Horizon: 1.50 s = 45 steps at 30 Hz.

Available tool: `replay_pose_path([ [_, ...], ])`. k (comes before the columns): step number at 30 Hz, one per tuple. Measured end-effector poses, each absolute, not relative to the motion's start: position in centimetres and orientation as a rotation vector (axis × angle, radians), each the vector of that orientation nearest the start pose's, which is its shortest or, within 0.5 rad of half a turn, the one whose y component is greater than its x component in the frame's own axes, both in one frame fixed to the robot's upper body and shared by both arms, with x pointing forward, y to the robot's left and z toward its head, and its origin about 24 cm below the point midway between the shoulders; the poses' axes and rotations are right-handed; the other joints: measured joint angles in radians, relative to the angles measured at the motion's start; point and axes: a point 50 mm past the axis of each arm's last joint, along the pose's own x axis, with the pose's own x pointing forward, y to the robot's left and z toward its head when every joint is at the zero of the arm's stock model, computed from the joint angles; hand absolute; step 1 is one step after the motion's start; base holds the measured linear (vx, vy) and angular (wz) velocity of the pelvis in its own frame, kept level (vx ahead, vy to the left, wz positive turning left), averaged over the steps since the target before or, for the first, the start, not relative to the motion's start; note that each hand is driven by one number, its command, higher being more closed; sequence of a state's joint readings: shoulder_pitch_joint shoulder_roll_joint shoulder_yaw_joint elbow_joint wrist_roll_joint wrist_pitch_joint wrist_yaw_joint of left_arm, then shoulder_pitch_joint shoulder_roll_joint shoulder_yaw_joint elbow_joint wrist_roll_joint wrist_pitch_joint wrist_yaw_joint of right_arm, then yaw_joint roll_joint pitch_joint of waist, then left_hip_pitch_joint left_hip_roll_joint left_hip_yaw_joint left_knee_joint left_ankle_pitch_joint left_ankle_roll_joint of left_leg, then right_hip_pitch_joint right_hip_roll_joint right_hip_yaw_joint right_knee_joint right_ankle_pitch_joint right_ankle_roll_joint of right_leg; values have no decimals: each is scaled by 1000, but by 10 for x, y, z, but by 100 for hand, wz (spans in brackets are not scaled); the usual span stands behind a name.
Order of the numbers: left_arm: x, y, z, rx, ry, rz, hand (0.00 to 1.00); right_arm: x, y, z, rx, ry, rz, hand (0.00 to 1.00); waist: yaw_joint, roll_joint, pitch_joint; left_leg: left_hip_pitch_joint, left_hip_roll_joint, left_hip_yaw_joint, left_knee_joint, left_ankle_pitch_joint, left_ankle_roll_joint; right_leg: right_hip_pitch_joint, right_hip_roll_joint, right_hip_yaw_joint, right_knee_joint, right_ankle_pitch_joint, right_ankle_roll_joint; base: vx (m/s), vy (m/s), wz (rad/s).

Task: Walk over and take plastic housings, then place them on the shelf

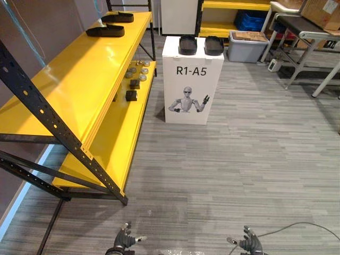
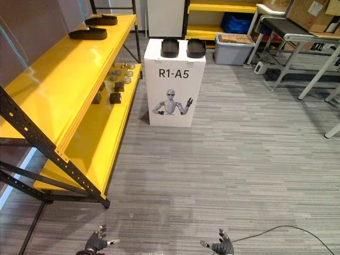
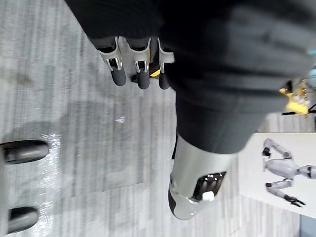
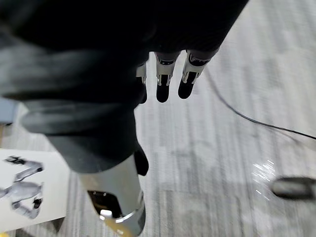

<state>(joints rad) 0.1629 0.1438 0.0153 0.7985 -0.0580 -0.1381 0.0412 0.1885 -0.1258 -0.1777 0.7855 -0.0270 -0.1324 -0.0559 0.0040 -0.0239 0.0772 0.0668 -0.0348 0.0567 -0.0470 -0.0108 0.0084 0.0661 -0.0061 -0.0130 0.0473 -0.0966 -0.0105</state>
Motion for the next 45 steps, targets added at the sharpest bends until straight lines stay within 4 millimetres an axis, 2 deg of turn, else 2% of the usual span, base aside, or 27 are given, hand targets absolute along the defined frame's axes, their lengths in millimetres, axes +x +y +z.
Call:
replay_pose_path([
  [5,128,211,-122,92,748,164,0,121,-234,-122,-118,772,-273,0,-14,3,6,9,2,3,1,-10,-15,9,0,4,-6,-2,3,7,-6,-3],
  [10,129,207,-119,79,725,161,0,122,-235,-120,-128,763,-254,0,-15,5,6,12,2,12,11,-18,-26,14,-1,12,-5,-5,9,-45,-9,-5],
  [20,124,206,-119,43,723,189,0,121,-237,-120,-92,758,-278,0,-16,18,4,5,8,35,19,-29,-9,-6,5,34,-2,-6,8,-65,-3,-8],
  [25,125,209,-117,22,713,247,0,136,-237,-115,-75,716,-298,0,-12,22,6,-61,16,76,107,-91,9,-39,9,75,0,-5,8,26,24,-24],
  [27,129,209,-114,22,693,251,0,143,-237,-112,-70,698,-304,0,-10,27,8,-89,18,84,156,-127,15,-51,8,84,8,-15,21,76,42,-14],
  [28,133,208,-111,19,673,249,0,146,-238,-111,-71,688,-316,0,-10,33,13,-107,18,84,194,-155,19,-71,6,84,50,-42,33,118,61,-3],
  [30,137,205,-109,10,654,248,0,152,-241,-108,-72,671,-329,0,-6,47,22,-116,17,89,247,-202,28,-129,1,83,202,-111,81,129,76,-4],
  [31,137,203,-109,-6,654,253,0,153,-240,-107,-73,667,-327,0,-5,53,26,-106,14,85,266,-234,39,-208,-3,61,410,-151,120,150,92,2],
  [33,139,204,-108,-10,645,256,0,152,-239,-108,-70,670,-326,0,-8,49,41,-67,2,64,269,-257,63,-308,-32,-4,654,-167,126,191,77,25],
  [34,138,204,-109,-13,652,261,0,151,-239,-109,-71,676,-327,0,-13,47,50,-33,-4,50,271,-281,68,-353,-59,-56,755,-188,110,295,60,30],
  [36,137,205,-109,-16,658,269,0,154,-239,-106,-73,656,-323,0,-15,53,57,15,-3,37,261,-308,69,-427,-82,-112,778,-202,97,435,35,26],
  [37,143,206,-107,-12,643,267,0,158,-239,-102,-84,639,-316,0,-31,57,73,50,8,14,248,-315,68,-474,-82,-141,749,-200,94,443,-23,63],
  [38,154,206,-103,-11,616,263,0,162,-242,-100,-97,630,-313,0,-47,73,95,87,41,-16,222,-316,67,-512,-59,-163,670,-191,81,491,-86,77],
  [39,160,205,-101,-9,601,263,0,163,-243,-99,-102,626,-316,0,-50,80,101,100,58,-28,211,-316,62,-531,-45,-171,608,-175,64,524,-129,84],
  [40,169,207,-96,2,572,260,0,162,-244,-99,-107,627,-325,0,-54,75,101,116,75,-40,205,-320,24,-560,-30,-168,467,-106,44,545,-147,60],
  [41,172,207,-94,8,564,254,0,162,-245,-99,-109,628,-328,0,-54,65,101,134,80,-42,205,-329,0,-565,-28,-168,404,-45,21,622,-206,68],
  [42,171,205,-97,10,580,250,0,159,-247,-100,-117,636,-335,0,-65,71,98,166,99,-53,219,-355,-45,-560,-25,-179,416,88,-50,546,-195,32],
  [43,173,204,-97,6,580,249,0,168,-246,-96,-118,610,-330,0,-66,89,92,149,130,-47,269,-331,-89,-566,-11,-206,452,45,-72,842,-323,20],
  [44,176,201,-97,0,577,243,0,178,-243,-91,-125,582,-314,0,-67,89,94,92,132,-38,391,-279,-115,-545,-2,-206,448,11,-82,820,-308,-5],
  [45,176,196,-99,-18,584,245,0,181,-241,-89,-129,572,-299,0,-69,94,101,20,146,-30,599,-178,-85,-470,16,-208,395,-4,-94,799,-298,-2],
])
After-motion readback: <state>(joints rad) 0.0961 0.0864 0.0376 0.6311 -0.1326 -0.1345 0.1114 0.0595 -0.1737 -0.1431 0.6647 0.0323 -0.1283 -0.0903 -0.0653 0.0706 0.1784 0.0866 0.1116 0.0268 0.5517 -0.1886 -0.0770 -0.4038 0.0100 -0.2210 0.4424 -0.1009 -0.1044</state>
